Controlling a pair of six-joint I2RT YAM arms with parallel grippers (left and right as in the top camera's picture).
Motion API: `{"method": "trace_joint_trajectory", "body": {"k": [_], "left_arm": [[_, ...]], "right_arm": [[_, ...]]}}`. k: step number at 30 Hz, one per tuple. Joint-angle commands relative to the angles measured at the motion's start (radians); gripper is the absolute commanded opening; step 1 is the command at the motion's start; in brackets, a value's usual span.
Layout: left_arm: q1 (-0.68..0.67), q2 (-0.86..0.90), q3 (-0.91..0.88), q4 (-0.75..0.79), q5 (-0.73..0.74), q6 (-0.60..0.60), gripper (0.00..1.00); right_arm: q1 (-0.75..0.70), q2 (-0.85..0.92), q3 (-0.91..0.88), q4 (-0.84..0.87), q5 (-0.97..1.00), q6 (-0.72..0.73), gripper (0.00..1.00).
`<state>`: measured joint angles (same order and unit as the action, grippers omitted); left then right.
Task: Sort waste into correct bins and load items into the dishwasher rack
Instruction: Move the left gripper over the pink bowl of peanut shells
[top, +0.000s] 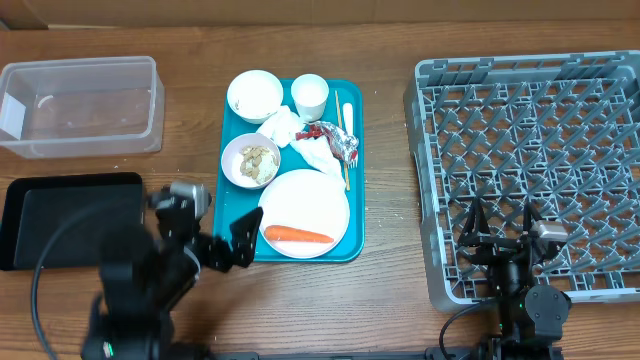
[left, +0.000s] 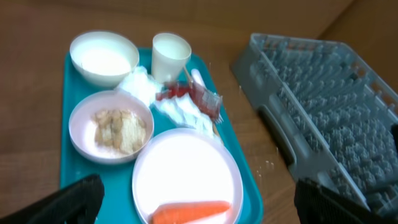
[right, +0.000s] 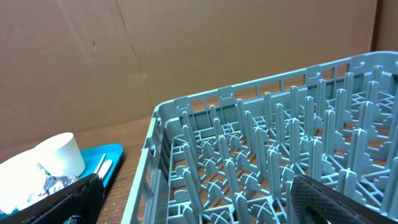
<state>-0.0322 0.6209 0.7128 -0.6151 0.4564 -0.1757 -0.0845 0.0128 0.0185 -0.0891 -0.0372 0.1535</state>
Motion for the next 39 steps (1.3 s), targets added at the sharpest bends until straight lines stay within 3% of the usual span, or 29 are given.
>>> {"method": "trace_joint_trajectory", "body": {"k": [1,5,11,14,17,25,39], "left_arm": [[-0.061,0.233,0.189,-0.116,-0.002,0.091,1.0],[-0.224,0.5,0.39,-0.252,-0.157,0.094,1.0],[-0.332,0.679,0.437,-0.193,-0.198,0.091,1.0],[-0.334,0.741,0.437,-0.177,-0.438,-0.116,1.0],[-0.334,0.761,0.436,-0.148,-0.552,-0.161,1.0],[-0.334,0.787,0.433,-0.026,-0.537,-0.161,1.0],[-0.333,1.033,0.434,0.099,-0.504,-0.148,1.0]], "right_arm": [[-0.002,-0.009,-0.011,0.008,0.007,0.003,1.0],[-0.002,-0.009,-0.011,0.008,0.007,0.003,1.0],[-0.002,-0.009,-0.011,0.008,0.007,0.003,1.0],[-0.002,-0.009,-0.011,0.008,0.007,0.003,1.0],[-0.002,-0.009,-0.011,0.008,0.007,0.003,1.0],[-0.002,-0.009,-0.011,0.008,0.007,0.003,1.0],[-0.002,-0.009,-0.011,0.008,0.007,0.003,1.0]]}}
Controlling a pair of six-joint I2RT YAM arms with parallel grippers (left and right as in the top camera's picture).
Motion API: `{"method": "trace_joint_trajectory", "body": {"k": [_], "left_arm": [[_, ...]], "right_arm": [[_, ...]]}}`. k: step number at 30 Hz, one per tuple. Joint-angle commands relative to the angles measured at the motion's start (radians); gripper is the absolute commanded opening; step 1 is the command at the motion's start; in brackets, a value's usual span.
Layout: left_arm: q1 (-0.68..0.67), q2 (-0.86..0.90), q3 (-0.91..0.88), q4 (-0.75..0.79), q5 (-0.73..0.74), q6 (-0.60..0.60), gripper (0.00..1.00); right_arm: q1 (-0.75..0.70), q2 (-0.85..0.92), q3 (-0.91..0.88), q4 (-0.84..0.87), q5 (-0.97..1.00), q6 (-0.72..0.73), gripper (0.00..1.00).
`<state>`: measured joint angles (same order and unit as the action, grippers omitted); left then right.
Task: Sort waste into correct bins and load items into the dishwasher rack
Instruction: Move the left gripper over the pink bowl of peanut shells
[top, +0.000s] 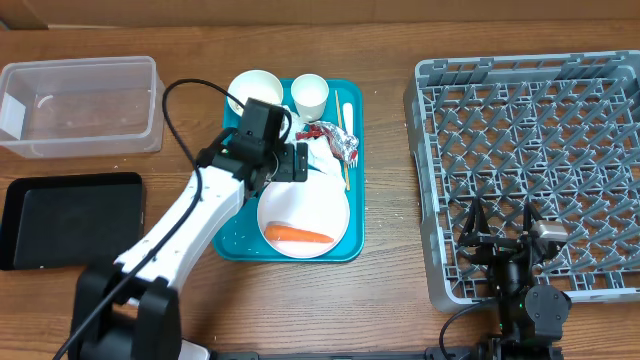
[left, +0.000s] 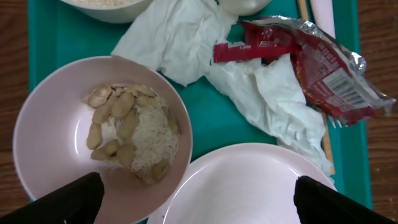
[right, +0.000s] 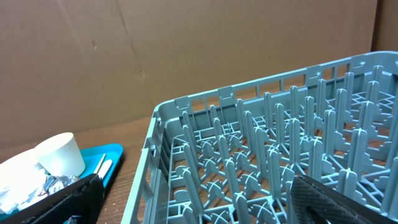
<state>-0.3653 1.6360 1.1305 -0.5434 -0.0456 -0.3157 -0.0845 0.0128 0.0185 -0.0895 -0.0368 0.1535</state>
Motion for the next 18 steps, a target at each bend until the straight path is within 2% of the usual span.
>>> {"method": "trace_joint_trajectory", "body": {"k": [1,5,10,14,18], "left_arm": [[0.0,0.029,0.016,0.042,-0.005,-0.015,1.0],[0.0,0.074,0.016,0.073,-0.006,-0.03,0.99],[-0.003,0.145,0.016,0.087,-0.01,-0.037,0.91],[-0.002,0.164,0.016,0.104,-0.018,-0.037,0.81],[-0.002,0.174,0.016,0.111,-0.109,-0.037,0.74]], "right_arm": [[-0.002,-0.009,-0.011,0.008,0.007,0.003,1.0],[-0.002,-0.009,-0.011,0.008,0.007,0.003,1.0],[-0.002,-0.009,-0.011,0.008,0.007,0.003,1.0],[-0.002,-0.009,-0.011,0.008,0.007,0.003,1.0],[-0.002,-0.009,-0.011,0.008,0.007,0.003,1.0]]}}
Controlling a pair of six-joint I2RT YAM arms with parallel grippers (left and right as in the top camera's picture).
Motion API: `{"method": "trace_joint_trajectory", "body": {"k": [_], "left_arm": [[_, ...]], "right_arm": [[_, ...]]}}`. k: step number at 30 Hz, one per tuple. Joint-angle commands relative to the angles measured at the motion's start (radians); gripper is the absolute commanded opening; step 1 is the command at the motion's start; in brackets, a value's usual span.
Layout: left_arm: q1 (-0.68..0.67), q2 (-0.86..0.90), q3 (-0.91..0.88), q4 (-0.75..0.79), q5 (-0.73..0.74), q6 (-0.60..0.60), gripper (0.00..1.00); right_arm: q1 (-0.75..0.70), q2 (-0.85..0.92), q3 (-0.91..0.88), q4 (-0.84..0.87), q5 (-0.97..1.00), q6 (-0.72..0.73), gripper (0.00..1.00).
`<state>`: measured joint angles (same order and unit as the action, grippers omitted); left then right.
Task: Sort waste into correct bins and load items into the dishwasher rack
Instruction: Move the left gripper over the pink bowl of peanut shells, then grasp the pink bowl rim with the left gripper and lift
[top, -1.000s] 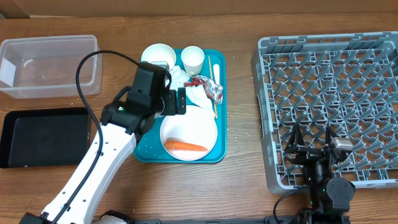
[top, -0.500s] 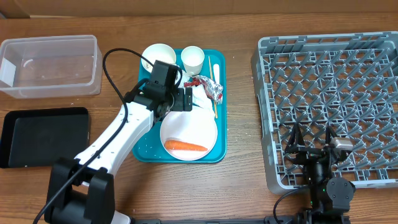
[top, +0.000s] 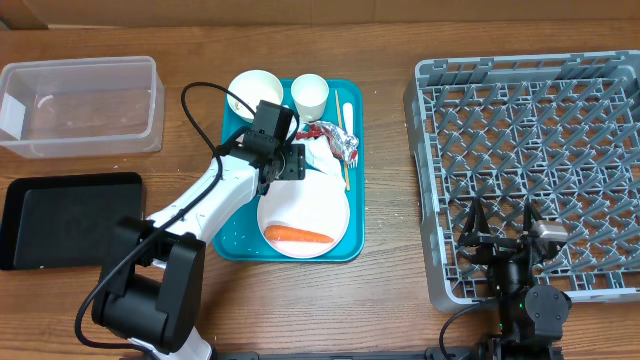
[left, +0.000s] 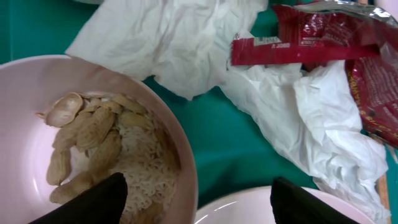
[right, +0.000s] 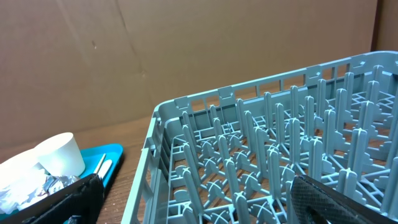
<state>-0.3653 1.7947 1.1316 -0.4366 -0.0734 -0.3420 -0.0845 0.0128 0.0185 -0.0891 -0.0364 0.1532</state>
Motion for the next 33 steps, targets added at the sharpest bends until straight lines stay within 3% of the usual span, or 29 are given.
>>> {"method": "trace_joint_trajectory", "body": {"k": [1,8,21,33], "left_arm": [[-0.002,0.02,0.015,0.002,-0.092,-0.011,0.72],[-0.003,0.078,0.015,0.01,-0.09,-0.028,0.59],[-0.002,0.075,0.062,-0.002,-0.091,-0.028,0.51],[-0.002,0.077,0.067,-0.063,-0.091,-0.029,0.23]], "right_arm": [[-0.002,-0.009,-0.011,0.008,0.006,0.003,1.0],[-0.002,-0.009,-0.011,0.008,0.006,0.003,1.0],[-0.002,-0.009,-0.011,0.008,0.006,0.003,1.0],[-0.002,-0.009,-0.011,0.008,0.006,0.003,1.0]]}}
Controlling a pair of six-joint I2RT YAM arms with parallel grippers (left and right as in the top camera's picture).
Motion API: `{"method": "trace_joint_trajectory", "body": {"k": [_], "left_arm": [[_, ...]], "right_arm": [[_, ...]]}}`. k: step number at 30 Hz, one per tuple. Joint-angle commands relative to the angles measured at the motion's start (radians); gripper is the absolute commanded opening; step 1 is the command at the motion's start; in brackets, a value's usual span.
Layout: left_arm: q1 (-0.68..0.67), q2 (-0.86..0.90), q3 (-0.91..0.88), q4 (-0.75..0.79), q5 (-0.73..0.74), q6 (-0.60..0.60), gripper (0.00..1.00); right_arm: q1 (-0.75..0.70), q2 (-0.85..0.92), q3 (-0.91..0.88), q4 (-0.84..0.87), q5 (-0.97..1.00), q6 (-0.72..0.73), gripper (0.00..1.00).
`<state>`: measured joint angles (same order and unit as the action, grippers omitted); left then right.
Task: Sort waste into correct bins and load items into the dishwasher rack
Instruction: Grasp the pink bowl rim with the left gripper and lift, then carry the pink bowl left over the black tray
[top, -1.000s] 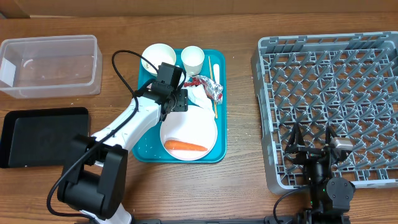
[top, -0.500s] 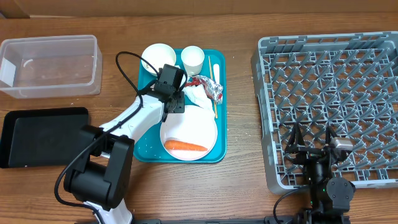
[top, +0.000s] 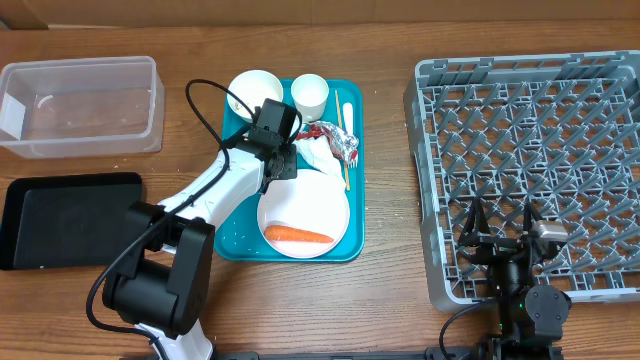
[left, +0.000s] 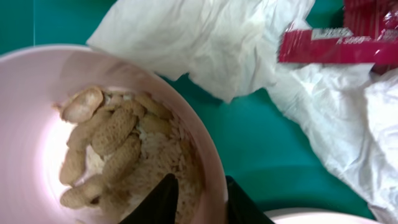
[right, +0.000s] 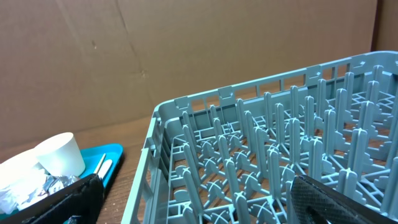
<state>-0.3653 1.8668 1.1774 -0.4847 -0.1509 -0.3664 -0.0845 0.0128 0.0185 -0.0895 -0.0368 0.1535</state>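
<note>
A pink bowl (left: 37, 143) of rice and peanuts sits on the teal tray (top: 232, 240). My left gripper (left: 205, 202) is shut on the bowl's right rim, one finger inside on the food and one outside. In the overhead view the left gripper (top: 278, 160) covers most of the bowl. Beside it lie crumpled white napkins (left: 205, 43) and a red wrapper (left: 336, 46). A white plate (top: 305, 205) holds a carrot (top: 297, 236). My right gripper (right: 196, 199) is open over the front edge of the grey dishwasher rack (top: 530, 170).
A white bowl (top: 250, 92), a white cup (top: 309, 95) and chopsticks (top: 346, 140) lie at the tray's back. A clear bin (top: 80, 105) stands at the far left, with a black tray (top: 70, 215) in front of it.
My left gripper came down onto the pink bowl and its fingers, then wide apart above it, have shut on the bowl's right rim. The right arm has not moved.
My left gripper was open, low at the front left, facing the tray. Then it was open above the pink bowl and napkins, then lower over the bowl's right side. Now it grips the bowl's rim. The right gripper stayed open over the rack.
</note>
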Motion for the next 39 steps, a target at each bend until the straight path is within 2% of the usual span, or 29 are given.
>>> {"method": "trace_joint_trajectory", "body": {"k": [1,9,25,31,39], "left_arm": [[-0.002,0.005,0.021,-0.02,-0.014,-0.005,0.22],[-0.002,-0.004,0.056,-0.064,-0.014,-0.004,0.04],[0.023,-0.114,0.317,-0.37,0.014,-0.004,0.04],[0.141,-0.206,0.377,-0.452,0.109,-0.004,0.04],[0.436,-0.321,0.379,-0.549,0.436,-0.003,0.04]], "right_arm": [[-0.002,-0.009,-0.011,0.008,0.007,0.003,1.0],[-0.002,-0.009,-0.011,0.008,0.007,0.003,1.0],[-0.002,-0.009,-0.011,0.008,0.007,0.003,1.0],[-0.002,-0.009,-0.011,0.008,0.007,0.003,1.0],[-0.002,-0.009,-0.011,0.008,0.007,0.003,1.0]]}}
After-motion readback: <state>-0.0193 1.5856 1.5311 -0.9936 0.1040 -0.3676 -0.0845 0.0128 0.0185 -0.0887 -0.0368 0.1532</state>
